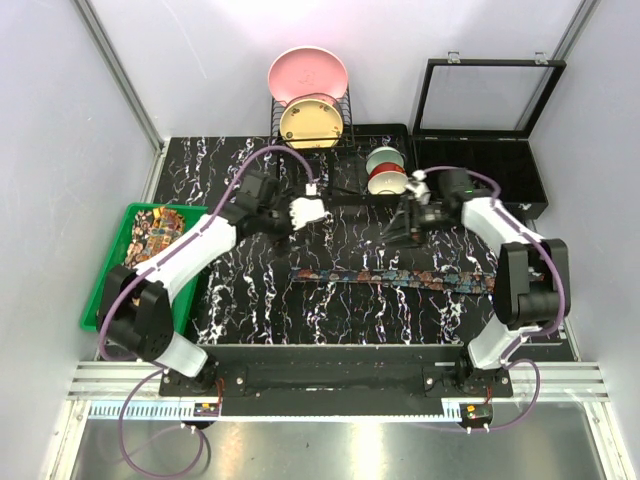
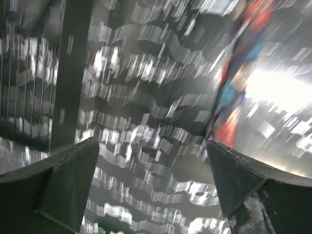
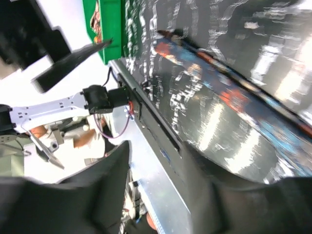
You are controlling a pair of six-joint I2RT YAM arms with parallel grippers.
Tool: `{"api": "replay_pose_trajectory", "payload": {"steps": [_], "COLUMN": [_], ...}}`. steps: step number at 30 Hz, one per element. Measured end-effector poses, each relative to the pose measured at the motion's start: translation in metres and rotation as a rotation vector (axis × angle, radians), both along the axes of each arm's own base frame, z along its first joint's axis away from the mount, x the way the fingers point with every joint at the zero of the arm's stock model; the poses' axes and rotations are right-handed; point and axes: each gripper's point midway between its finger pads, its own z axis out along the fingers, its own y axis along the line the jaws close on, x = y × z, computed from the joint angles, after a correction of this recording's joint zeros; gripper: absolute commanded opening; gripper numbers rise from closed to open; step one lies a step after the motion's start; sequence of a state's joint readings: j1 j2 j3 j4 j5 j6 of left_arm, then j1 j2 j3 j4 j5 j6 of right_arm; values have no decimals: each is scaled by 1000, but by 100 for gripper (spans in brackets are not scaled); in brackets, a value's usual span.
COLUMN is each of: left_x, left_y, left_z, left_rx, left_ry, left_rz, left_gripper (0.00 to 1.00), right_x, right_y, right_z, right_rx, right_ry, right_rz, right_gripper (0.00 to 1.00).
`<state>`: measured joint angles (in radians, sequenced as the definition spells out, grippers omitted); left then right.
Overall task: Roll the ties
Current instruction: Roll the tie at the center of the board.
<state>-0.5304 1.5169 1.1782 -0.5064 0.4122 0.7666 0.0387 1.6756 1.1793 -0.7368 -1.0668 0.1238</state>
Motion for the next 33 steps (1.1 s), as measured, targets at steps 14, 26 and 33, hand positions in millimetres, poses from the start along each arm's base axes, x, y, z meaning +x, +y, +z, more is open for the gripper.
{"api": "replay_pose_trajectory", "payload": {"steps": [14,26,33], "left_x": [-40,-45,-45], "left_y": [52,41,35], "left_z": [-97,-115,-119], "left_rx": [122,108,107], "left_ry": [212,274,302], "left_rz": [-59,-83,-72], "left_gripper": [91,86,70], "right_x": [-9,-16,-20], "right_y": [136,148,144], "right_z": [-71,-116,-111], "right_rx": [32,-36,-61], "right_ry": [158,194,179], "right_rz": [139,150,163], "right_gripper": [11,10,11]}}
